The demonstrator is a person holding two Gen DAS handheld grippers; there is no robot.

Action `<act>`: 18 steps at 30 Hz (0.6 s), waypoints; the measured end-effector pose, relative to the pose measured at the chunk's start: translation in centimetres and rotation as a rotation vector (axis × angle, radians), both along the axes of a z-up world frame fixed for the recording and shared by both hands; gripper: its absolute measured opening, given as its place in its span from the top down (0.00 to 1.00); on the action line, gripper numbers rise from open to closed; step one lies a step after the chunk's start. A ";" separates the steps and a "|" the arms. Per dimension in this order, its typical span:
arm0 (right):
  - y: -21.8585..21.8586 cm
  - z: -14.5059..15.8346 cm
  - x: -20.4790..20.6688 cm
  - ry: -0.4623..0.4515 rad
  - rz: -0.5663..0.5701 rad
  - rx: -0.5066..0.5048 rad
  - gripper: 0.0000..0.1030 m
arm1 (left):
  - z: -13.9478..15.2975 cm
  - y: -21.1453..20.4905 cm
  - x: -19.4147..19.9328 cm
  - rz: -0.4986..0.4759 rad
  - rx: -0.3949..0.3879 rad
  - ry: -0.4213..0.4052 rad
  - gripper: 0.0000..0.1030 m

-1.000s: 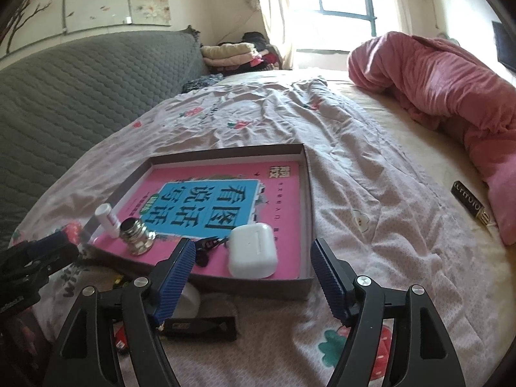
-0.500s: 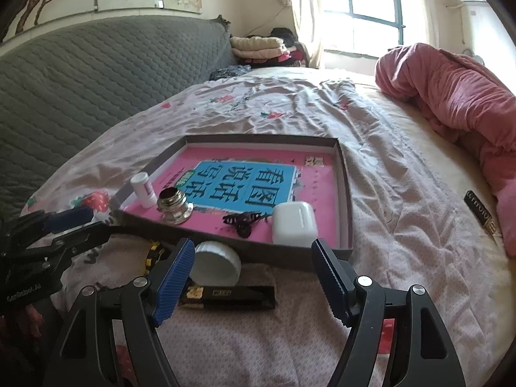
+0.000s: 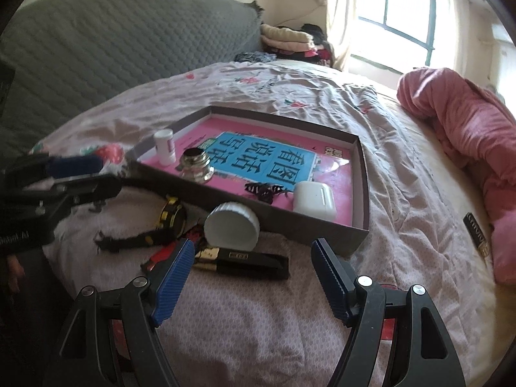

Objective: Organize rigid objects
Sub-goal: 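Move the right gripper to the black gold-tipped case and grasp it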

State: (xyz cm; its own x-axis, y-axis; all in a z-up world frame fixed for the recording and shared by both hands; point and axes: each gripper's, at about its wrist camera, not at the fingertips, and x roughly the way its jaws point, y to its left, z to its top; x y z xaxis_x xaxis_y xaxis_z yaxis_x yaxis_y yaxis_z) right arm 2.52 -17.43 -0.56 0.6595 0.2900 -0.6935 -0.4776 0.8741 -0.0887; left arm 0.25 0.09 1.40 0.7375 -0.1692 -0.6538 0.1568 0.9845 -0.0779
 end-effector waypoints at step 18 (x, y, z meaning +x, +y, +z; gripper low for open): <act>-0.9 -0.8 0.5 0.084 -0.050 0.060 0.26 | 0.0 -0.6 -0.6 -0.020 0.011 0.011 0.53</act>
